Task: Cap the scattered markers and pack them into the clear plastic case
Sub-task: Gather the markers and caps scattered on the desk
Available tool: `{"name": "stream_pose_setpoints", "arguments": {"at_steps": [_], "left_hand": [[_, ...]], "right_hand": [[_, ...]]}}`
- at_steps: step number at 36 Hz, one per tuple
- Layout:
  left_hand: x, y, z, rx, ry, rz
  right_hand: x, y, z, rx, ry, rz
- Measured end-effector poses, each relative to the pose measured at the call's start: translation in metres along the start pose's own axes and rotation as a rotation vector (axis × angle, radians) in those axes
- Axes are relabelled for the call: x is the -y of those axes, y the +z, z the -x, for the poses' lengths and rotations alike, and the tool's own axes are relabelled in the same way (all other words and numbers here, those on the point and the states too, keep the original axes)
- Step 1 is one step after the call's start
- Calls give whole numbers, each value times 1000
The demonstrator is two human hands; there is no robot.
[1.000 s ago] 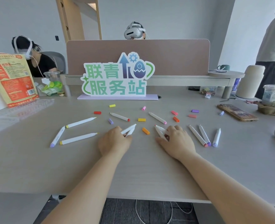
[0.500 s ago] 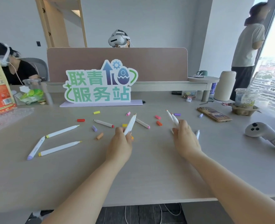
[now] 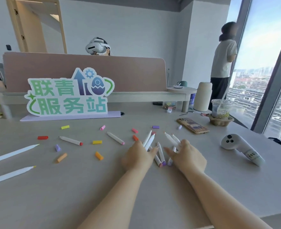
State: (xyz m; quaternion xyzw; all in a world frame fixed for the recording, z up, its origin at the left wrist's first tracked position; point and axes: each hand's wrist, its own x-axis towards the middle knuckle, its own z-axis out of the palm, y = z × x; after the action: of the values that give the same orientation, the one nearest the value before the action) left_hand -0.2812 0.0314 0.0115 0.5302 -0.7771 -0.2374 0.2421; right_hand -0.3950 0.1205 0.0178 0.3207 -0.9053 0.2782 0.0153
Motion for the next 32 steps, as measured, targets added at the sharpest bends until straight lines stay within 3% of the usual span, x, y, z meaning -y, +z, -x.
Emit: {"name": "stream_pose_setpoints", "arguments": {"at_steps": [17,26,32], "left_hand": [[2,-2,1,12,49,-157],[13,-11,2,-26,83,186],[17,-14,11,19,140,278]], "right_hand": [[-6,-6,-3,123,-44,51],[-9,-3,-3,2,7,-190],[-3,3,6,14,-70,-196]]}}
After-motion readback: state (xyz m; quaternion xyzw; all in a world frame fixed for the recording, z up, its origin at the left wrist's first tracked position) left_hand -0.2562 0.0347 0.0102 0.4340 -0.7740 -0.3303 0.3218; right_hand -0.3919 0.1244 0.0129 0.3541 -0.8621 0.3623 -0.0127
